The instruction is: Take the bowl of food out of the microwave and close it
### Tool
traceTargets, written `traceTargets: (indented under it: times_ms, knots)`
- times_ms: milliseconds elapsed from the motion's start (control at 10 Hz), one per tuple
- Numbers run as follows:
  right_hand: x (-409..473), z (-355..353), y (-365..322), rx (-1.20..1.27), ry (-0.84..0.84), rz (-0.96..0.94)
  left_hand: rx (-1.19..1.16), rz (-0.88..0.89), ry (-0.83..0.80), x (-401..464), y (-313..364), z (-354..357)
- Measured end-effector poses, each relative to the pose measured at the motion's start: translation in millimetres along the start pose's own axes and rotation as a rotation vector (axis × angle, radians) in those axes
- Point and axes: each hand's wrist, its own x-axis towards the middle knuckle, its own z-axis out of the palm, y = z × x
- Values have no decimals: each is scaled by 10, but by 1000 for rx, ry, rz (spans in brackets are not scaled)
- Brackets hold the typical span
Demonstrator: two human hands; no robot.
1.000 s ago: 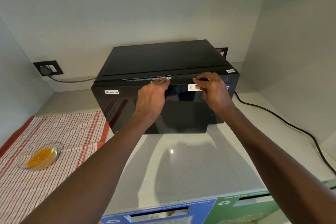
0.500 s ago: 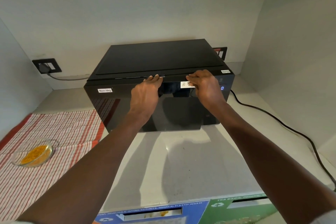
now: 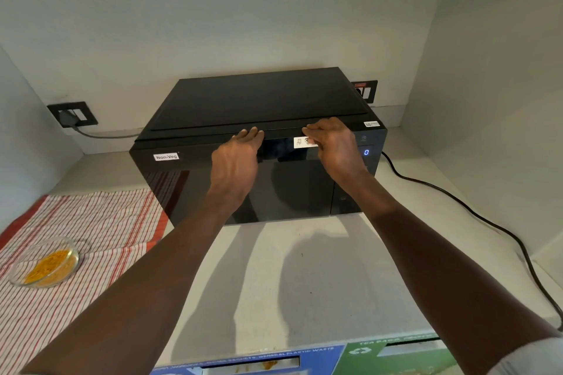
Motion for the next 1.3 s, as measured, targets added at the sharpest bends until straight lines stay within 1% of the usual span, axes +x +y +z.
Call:
traceTargets:
  times_ms: [500,700,900,1200,1300]
  knots:
    - [-13,23,1,28,3,24,-57,-23,43,-5,31,55]
    - [-23,50,8,19,17,30,-127,-28,100,-35,51,65]
    - [-29,73,8,41,78,28,-140,-30,99,-28,42,86]
    - [-252,-10,-116,-50,27,6,-83,-25,-1,45,40,-86]
    - [-545,-4,-146,-65,98,50,-90,-14,23,40,54,-122]
